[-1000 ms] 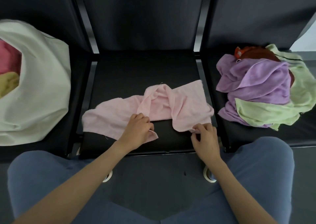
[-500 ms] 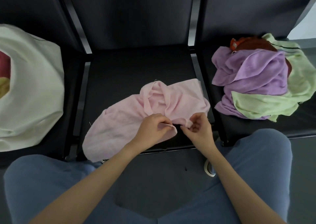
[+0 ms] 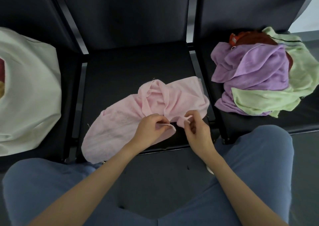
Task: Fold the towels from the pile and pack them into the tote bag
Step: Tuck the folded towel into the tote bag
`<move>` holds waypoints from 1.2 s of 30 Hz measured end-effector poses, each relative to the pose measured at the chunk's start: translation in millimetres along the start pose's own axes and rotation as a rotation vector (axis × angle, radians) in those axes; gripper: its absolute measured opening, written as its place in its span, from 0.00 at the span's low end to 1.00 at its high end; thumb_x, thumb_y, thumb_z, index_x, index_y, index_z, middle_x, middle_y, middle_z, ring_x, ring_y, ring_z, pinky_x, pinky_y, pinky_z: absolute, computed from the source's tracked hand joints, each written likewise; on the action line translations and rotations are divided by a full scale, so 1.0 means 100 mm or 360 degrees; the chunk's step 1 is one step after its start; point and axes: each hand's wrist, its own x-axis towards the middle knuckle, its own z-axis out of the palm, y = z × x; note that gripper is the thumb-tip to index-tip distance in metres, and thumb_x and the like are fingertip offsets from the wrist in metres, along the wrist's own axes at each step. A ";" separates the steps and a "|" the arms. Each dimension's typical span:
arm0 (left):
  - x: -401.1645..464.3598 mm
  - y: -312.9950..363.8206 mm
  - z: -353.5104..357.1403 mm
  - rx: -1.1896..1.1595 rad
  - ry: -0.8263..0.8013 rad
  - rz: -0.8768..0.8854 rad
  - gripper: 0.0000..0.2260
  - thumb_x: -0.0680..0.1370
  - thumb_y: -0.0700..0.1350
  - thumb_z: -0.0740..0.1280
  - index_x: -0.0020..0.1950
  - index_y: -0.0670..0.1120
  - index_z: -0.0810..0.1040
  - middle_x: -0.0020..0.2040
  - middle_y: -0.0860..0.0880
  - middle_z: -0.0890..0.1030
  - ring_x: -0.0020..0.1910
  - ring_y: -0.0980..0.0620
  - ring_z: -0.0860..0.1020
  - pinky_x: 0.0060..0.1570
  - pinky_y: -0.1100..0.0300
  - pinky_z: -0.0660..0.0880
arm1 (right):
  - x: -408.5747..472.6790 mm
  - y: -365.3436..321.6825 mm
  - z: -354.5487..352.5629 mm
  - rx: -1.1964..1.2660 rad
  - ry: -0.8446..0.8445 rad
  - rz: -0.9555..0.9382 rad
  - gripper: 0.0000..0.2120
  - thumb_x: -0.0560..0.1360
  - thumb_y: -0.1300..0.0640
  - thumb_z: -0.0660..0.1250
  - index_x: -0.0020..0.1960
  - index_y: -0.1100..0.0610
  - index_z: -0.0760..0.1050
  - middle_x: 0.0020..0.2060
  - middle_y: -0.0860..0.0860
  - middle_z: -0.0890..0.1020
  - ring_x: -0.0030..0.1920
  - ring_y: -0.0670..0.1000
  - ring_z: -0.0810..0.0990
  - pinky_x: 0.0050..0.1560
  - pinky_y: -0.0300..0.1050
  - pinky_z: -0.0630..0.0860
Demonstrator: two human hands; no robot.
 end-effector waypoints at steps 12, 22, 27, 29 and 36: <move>0.04 -0.06 0.05 -0.0063 0.0014 -0.0027 0.03 0.73 0.45 0.73 0.45 0.47 0.84 0.42 0.55 0.83 0.44 0.58 0.79 0.48 0.58 0.76 | -0.02 -0.03 0.04 0.0141 -0.0231 -0.0030 0.04 0.71 0.61 0.74 0.45 0.58 0.80 0.39 0.48 0.78 0.34 0.48 0.78 0.36 0.35 0.77; 0.69 -0.09 -0.26 -0.0074 0.0398 -0.0378 0.09 0.75 0.37 0.66 0.51 0.46 0.83 0.48 0.54 0.83 0.43 0.59 0.78 0.45 0.71 0.71 | 0.01 0.04 0.04 0.0041 -0.0159 0.0062 0.04 0.70 0.65 0.72 0.38 0.60 0.78 0.34 0.51 0.77 0.33 0.50 0.75 0.34 0.35 0.74; 1.39 -0.29 -0.48 0.0334 0.0433 -0.0535 0.09 0.79 0.42 0.65 0.57 0.45 0.81 0.54 0.49 0.82 0.53 0.52 0.80 0.50 0.63 0.73 | 0.02 0.07 0.06 -0.0032 -0.0092 0.0095 0.07 0.68 0.63 0.74 0.36 0.56 0.77 0.31 0.46 0.77 0.32 0.49 0.75 0.33 0.31 0.70; 1.55 -0.30 -0.47 0.0348 0.0383 -0.0622 0.09 0.81 0.43 0.63 0.55 0.44 0.81 0.53 0.48 0.82 0.53 0.51 0.80 0.49 0.61 0.73 | 0.03 0.09 0.05 -0.0024 -0.0084 0.0106 0.07 0.68 0.63 0.74 0.36 0.56 0.76 0.31 0.46 0.76 0.31 0.49 0.74 0.33 0.31 0.70; 1.75 -0.26 -0.40 0.0308 0.0124 -0.0884 0.08 0.75 0.50 0.71 0.49 0.47 0.82 0.44 0.51 0.81 0.39 0.56 0.77 0.40 0.61 0.73 | 0.07 0.13 0.03 0.0031 -0.0136 0.0111 0.06 0.69 0.63 0.73 0.37 0.58 0.76 0.32 0.49 0.76 0.30 0.50 0.74 0.33 0.40 0.74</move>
